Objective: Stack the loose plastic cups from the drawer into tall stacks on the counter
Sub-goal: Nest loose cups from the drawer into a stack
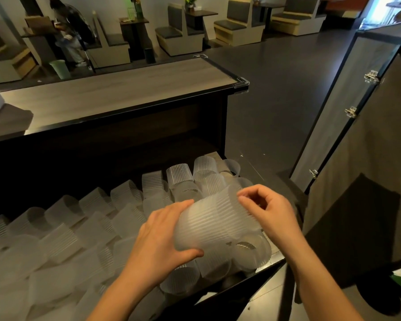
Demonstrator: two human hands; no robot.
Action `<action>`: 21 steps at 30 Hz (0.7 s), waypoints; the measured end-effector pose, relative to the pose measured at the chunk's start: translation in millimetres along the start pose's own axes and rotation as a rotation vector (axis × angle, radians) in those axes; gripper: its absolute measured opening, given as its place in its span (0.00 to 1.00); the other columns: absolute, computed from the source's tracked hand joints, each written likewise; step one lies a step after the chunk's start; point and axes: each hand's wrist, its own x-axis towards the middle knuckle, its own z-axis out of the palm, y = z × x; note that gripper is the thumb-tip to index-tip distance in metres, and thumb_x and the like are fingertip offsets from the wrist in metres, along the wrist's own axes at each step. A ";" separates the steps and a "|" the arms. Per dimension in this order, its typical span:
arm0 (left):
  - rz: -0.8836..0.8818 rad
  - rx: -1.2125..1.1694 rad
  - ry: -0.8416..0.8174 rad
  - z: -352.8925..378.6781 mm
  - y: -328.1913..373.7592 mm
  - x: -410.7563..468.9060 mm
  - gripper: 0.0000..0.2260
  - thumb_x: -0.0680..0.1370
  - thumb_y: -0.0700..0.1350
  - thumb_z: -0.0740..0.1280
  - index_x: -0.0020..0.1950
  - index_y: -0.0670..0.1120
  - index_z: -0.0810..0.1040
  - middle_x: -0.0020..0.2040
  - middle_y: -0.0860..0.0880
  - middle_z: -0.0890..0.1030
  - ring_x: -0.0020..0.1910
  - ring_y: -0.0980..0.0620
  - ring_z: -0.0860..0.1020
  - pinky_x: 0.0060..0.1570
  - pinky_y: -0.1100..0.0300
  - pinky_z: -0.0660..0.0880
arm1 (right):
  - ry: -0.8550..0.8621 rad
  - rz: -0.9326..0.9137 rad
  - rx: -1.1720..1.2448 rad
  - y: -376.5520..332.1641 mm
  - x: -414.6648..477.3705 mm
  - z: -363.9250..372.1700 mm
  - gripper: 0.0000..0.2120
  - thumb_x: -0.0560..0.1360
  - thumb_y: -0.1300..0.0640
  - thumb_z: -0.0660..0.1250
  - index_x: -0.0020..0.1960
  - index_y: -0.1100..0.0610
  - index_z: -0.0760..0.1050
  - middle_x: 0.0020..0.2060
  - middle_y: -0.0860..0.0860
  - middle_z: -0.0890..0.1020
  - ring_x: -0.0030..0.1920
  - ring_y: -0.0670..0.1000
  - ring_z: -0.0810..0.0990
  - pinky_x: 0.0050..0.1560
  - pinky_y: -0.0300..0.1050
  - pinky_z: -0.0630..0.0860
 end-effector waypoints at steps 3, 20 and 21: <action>0.001 -0.013 -0.006 0.4 1.0 -0.2 0.34 0.58 0.67 0.67 0.60 0.73 0.55 0.59 0.75 0.61 0.61 0.63 0.61 0.62 0.57 0.63 | -0.015 -0.110 -0.111 1.3 -4.9 10.7 0.05 0.74 0.57 0.66 0.43 0.47 0.77 0.40 0.42 0.79 0.43 0.37 0.75 0.42 0.27 0.71; -0.049 -0.022 0.007 -3.7 -0.3 -7.7 0.34 0.56 0.68 0.63 0.61 0.73 0.56 0.59 0.75 0.61 0.60 0.65 0.60 0.61 0.57 0.63 | 0.019 0.503 -0.500 113.7 49.5 -28.9 0.21 0.76 0.48 0.62 0.65 0.57 0.68 0.57 0.56 0.76 0.54 0.53 0.75 0.53 0.47 0.73; -0.051 -0.020 0.008 -4.0 0.2 -7.8 0.34 0.56 0.68 0.62 0.61 0.73 0.56 0.59 0.75 0.62 0.60 0.65 0.61 0.60 0.57 0.63 | -0.017 0.544 -0.516 116.2 51.7 -25.8 0.22 0.76 0.47 0.61 0.66 0.57 0.67 0.57 0.56 0.76 0.54 0.53 0.76 0.51 0.46 0.73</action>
